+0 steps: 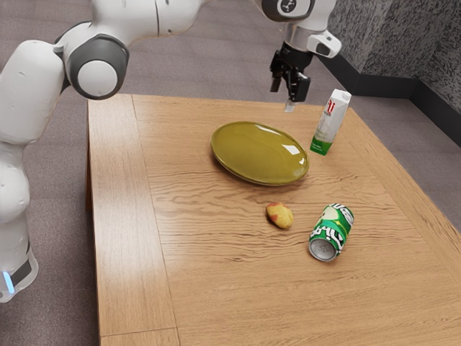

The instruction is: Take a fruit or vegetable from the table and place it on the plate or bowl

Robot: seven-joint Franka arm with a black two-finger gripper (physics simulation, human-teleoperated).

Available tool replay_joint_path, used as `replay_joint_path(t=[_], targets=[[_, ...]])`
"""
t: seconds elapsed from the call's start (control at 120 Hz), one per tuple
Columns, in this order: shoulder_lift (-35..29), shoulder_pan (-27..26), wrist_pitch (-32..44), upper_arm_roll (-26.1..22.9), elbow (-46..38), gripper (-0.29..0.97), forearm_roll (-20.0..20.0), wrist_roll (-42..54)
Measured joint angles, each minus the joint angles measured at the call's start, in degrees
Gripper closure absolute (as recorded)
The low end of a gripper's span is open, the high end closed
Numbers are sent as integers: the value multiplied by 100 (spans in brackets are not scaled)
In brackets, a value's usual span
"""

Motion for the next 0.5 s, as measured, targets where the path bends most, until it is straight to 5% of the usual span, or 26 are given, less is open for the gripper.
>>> replay_joint_path(t=[0.225, 0.5], targets=[[-444, 41, -134, -274, 11, 0, -119, 1], [-86, -87, 215, -857, -611, 0, -93, 1160]])
